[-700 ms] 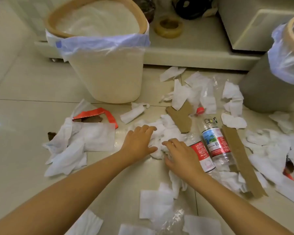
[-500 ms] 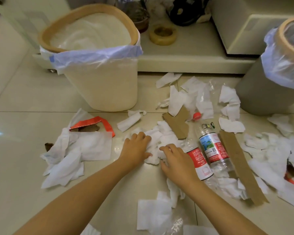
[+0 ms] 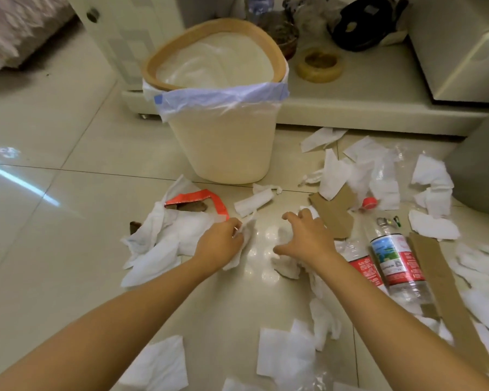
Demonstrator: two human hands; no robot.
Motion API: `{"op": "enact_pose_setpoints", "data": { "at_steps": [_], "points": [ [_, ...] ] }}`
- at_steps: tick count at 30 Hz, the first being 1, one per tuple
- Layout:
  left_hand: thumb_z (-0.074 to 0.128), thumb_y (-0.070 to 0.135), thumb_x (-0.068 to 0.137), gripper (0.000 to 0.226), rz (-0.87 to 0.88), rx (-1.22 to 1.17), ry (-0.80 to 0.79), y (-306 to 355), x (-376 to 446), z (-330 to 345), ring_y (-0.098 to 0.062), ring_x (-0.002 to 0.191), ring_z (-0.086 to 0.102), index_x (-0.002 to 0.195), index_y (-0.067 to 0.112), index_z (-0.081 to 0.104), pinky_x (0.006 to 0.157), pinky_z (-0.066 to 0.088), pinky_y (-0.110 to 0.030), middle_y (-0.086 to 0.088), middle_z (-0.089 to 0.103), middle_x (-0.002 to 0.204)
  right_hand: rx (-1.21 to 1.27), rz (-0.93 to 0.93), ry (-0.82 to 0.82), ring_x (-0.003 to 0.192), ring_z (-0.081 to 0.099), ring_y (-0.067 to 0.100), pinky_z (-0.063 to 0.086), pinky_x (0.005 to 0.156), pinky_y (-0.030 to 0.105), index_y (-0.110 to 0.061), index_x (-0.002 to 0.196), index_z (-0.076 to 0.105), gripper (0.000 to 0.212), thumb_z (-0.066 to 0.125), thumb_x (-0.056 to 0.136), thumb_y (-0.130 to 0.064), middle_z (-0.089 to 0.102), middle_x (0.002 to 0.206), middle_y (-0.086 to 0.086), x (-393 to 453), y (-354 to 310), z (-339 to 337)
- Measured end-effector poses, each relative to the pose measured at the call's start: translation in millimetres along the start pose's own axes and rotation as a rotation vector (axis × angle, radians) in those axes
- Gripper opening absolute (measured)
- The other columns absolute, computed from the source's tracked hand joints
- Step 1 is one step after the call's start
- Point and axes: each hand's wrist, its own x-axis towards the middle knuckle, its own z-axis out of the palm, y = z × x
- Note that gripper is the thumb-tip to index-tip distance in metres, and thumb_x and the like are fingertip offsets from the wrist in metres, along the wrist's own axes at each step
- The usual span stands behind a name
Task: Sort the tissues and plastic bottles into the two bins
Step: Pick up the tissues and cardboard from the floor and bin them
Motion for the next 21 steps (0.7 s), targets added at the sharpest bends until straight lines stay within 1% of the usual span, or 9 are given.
{"op": "enact_pose_setpoints", "data": {
  "at_steps": [2,3,7,9,12,14,16,19,21],
  "points": [
    [0.047,0.03,0.096,0.021,0.022,0.024,-0.019,-3.1,2.2,-11.2,-0.021,0.085,0.061,0.107,0.019,0.061,0.077,0.052,-0.035,-0.003,0.067,0.097,-0.025,0.084,-0.101,0.125,0.034,0.034,0.045,0.091,0.047,-0.036,0.133,0.034,0.084,0.072,0.061,-0.056,0.025,0.144,0.003,-4.4,0.4,10.9],
    [0.046,0.031,0.096,0.022,0.048,0.05,-0.045,-2.4,3.6,-19.9,-0.02,0.084,0.062,0.107,0.019,0.061,0.077,0.052,-0.034,-0.002,0.067,0.095,-0.045,0.091,-0.108,0.124,0.034,0.034,0.047,0.088,0.045,-0.036,0.131,0.036,0.079,0.072,0.063,-0.053,0.024,0.143,0.004,-8.7,0.5,18.4],
    [0.044,0.038,0.097,0.027,0.193,0.139,-0.109,11.8,8.4,-63.1,-0.015,0.084,0.062,0.111,0.02,0.06,0.076,0.054,-0.033,0.002,0.067,0.099,-0.029,0.004,0.084,0.1,0.05,0.025,0.041,0.067,0.032,-0.02,0.112,0.052,0.022,0.049,0.09,-0.018,0.046,0.118,0.006,-19.5,-4.4,41.5],
    [0.043,0.041,0.097,0.027,0.268,0.188,-0.129,24.1,7.5,-84.2,-0.015,0.08,0.06,0.104,0.021,0.06,0.072,0.051,-0.031,0.003,0.066,0.093,0.053,-0.019,0.136,0.091,0.057,0.022,0.04,0.065,0.03,-0.017,0.098,0.06,0.012,0.049,0.092,-0.016,0.053,0.101,0.002,-21.0,-9.5,34.8],
    [0.049,0.035,0.095,0.019,0.323,0.125,-0.113,35.7,6.0,-105.8,-0.018,0.077,0.06,0.093,0.019,0.06,0.069,0.048,-0.03,0.003,0.063,0.082,0.114,-0.033,0.142,0.086,0.059,0.019,0.041,0.063,0.025,-0.015,0.094,0.068,0.012,0.057,0.089,-0.017,0.058,0.095,0.001,-19.0,-20.5,5.9],
    [0.052,0.03,0.094,0.015,0.353,0.042,-0.038,41.8,9.5,-118.4,-0.019,0.078,0.062,0.096,0.019,0.062,0.072,0.051,-0.034,0.0,0.066,0.085,0.239,-0.02,0.221,0.079,0.057,0.016,0.036,0.055,0.02,-0.018,0.086,0.071,0.017,0.058,0.083,-0.007,0.058,0.085,-0.002,-16.2,-31.5,-22.1],
    [0.053,0.027,0.093,0.012,0.407,-0.034,0.074,51.2,9.9,-133.9,-0.014,0.072,0.061,0.093,0.02,0.063,0.065,0.049,-0.03,0.0,0.066,0.082,0.406,-0.027,0.329,0.068,0.057,0.014,0.039,0.055,0.02,-0.021,0.075,0.07,0.022,0.058,0.076,-0.003,0.06,0.075,-0.005,-20.2,-47.2,-56.2],
    [0.049,0.027,0.09,0.019,0.576,-0.043,0.39,74.2,8.2,-169.7,-0.011,0.056,0.051,0.084,0.015,0.062,0.05,0.034,-0.025,0.001,0.059,0.065,0.567,-0.072,0.498,0.057,0.053,0.005,0.04,0.055,0.017,-0.02,0.07,0.068,0.016,0.062,0.075,-0.006,0.059,0.071,-0.008,-37.4,-69.6,-107.3],
    [0.047,0.026,0.09,0.02,0.658,-0.038,0.612,91.7,9.8,-198.2,-0.014,0.054,0.049,0.084,0.013,0.062,0.049,0.034,-0.027,0.001,0.056,0.062,0.721,-0.106,0.59,0.055,0.052,0.004,0.042,0.054,0.016,-0.019,0.068,0.068,0.016,0.065,0.075,-0.005,0.061,0.069,-0.012,-50.2,-82.7,-134.1]
  ]
}}
